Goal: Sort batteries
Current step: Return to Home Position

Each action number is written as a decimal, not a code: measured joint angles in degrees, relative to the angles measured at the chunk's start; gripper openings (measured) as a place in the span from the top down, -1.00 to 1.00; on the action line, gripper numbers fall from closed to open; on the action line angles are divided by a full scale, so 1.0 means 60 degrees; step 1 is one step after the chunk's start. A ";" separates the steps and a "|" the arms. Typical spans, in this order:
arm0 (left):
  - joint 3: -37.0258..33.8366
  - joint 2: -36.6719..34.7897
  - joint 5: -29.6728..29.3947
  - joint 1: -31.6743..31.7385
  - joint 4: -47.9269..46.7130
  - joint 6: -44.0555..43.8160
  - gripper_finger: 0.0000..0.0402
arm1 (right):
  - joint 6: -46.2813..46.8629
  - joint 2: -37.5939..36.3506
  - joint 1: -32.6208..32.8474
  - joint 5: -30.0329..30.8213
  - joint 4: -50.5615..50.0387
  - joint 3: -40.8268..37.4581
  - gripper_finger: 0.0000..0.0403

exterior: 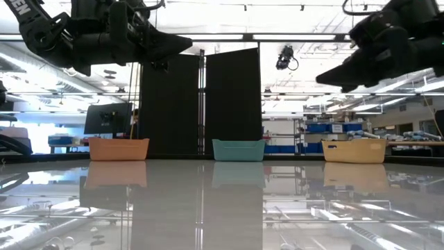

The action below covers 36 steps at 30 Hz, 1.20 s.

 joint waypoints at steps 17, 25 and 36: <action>-0.2062 -0.0645 -0.0121 0.0726 0.2823 -0.0607 0.96 | 0.0603 -0.4350 0.0044 0.0314 -0.1394 -0.1655 0.96; -0.3319 -0.2273 -0.0142 0.1354 0.2703 -0.1316 0.96 | 0.0602 -0.5566 0.0044 0.0329 -0.2392 -0.1655 0.96; -0.3319 -0.4807 -0.0232 0.1685 -0.0310 -0.0394 0.95 | 0.0604 -0.6586 0.0052 0.0495 -0.3209 -0.1648 0.96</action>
